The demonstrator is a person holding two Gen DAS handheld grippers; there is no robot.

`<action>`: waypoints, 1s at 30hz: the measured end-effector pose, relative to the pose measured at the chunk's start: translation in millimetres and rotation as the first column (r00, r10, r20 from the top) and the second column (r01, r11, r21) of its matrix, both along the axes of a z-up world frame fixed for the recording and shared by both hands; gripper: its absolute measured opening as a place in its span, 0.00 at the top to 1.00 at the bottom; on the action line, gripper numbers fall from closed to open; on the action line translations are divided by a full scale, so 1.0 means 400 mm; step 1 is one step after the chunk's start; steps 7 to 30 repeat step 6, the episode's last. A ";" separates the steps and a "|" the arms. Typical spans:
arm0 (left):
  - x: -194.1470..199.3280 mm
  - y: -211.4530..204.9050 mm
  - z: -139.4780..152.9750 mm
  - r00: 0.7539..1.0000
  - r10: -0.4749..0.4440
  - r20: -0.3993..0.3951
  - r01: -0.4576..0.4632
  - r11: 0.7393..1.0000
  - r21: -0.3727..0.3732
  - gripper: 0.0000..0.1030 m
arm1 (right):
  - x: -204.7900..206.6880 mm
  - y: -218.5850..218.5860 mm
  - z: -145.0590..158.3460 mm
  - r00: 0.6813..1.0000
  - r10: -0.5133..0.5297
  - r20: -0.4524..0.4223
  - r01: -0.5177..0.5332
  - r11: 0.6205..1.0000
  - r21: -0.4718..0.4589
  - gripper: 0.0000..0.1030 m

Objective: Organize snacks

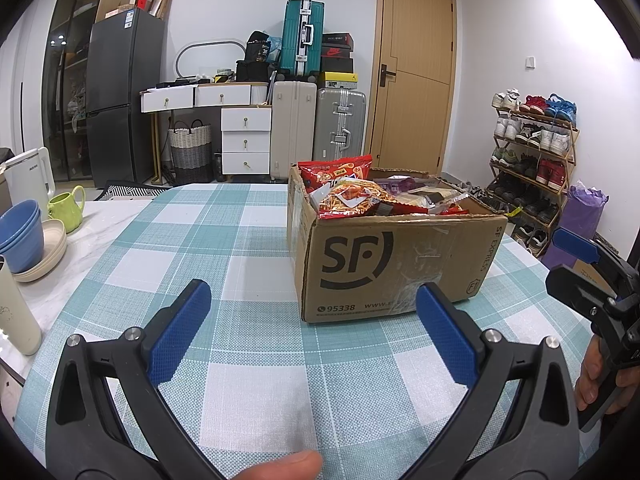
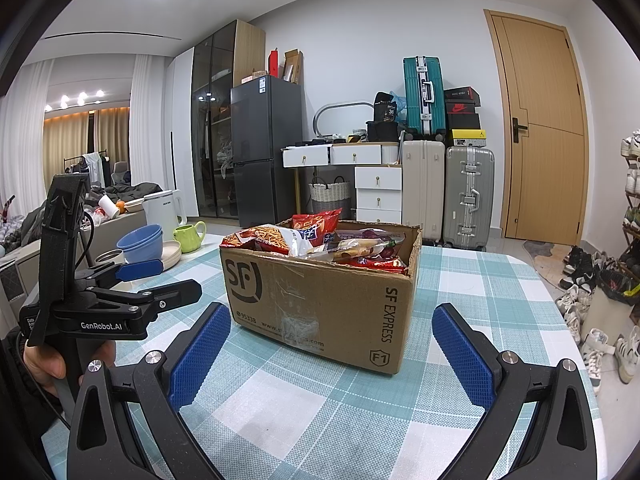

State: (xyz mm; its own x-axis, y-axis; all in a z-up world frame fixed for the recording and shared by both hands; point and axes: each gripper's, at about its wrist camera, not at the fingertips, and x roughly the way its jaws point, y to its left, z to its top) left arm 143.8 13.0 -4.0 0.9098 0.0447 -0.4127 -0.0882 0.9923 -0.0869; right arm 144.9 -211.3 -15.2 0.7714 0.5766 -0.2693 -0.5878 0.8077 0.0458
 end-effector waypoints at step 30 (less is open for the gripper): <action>0.000 0.000 0.000 1.000 -0.002 0.002 0.002 1.000 -0.001 0.01 | -0.001 0.000 0.000 1.000 -0.001 0.000 0.001 1.000 0.000 0.00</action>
